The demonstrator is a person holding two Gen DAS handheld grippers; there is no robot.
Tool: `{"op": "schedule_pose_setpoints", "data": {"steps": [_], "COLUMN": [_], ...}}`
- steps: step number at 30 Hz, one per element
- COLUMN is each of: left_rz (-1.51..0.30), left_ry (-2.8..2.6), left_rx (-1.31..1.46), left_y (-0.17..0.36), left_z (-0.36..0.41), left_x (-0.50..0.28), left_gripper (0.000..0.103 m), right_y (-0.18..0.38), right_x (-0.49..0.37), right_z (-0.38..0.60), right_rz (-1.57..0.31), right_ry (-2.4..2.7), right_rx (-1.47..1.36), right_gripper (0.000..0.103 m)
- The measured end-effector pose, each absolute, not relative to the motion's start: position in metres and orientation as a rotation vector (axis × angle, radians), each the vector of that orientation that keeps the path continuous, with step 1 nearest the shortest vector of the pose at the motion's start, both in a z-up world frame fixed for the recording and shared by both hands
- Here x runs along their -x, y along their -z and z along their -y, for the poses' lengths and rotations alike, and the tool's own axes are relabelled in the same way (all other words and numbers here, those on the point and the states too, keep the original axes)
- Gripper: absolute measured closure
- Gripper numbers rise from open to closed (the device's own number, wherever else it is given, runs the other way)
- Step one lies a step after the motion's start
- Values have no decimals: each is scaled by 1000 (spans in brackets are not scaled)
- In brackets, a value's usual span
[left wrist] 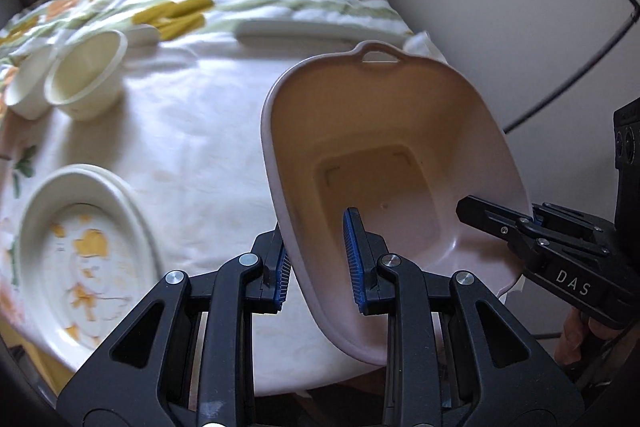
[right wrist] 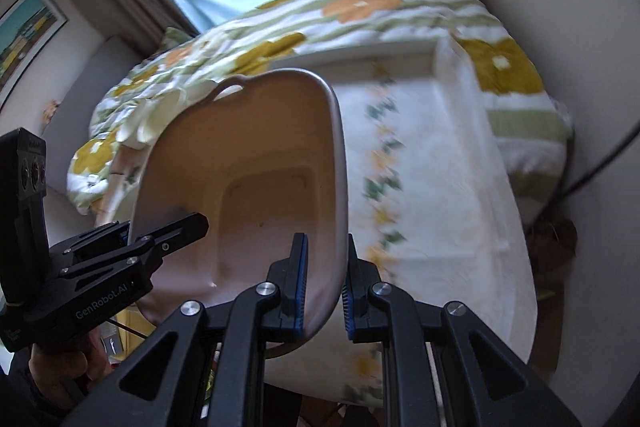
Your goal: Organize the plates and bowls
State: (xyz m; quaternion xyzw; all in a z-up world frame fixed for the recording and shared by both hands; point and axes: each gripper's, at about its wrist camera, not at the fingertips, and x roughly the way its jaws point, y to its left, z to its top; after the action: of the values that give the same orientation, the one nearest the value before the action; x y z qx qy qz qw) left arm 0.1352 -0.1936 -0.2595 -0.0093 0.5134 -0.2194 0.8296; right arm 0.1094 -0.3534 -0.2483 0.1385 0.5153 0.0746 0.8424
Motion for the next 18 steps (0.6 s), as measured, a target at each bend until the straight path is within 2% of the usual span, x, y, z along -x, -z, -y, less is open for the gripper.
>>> {"op": "schedule_pose_setpoints", "data": {"steps": [9, 18], "left_rz": [-1153, -1165], "left_ry": [505, 481], "left_rx": [-26, -46], "left_y": [310, 322], "left_z": [222, 224], "left_x": [-136, -145], "left_gripper": [81, 81], "right_y": [299, 314], "right_x": [-106, -97], "right_z": [383, 395], "right_rz": [-1128, -1126], "right_ry": [-102, -112], "right_rx": [-359, -414], "right_gripper": [89, 89]}}
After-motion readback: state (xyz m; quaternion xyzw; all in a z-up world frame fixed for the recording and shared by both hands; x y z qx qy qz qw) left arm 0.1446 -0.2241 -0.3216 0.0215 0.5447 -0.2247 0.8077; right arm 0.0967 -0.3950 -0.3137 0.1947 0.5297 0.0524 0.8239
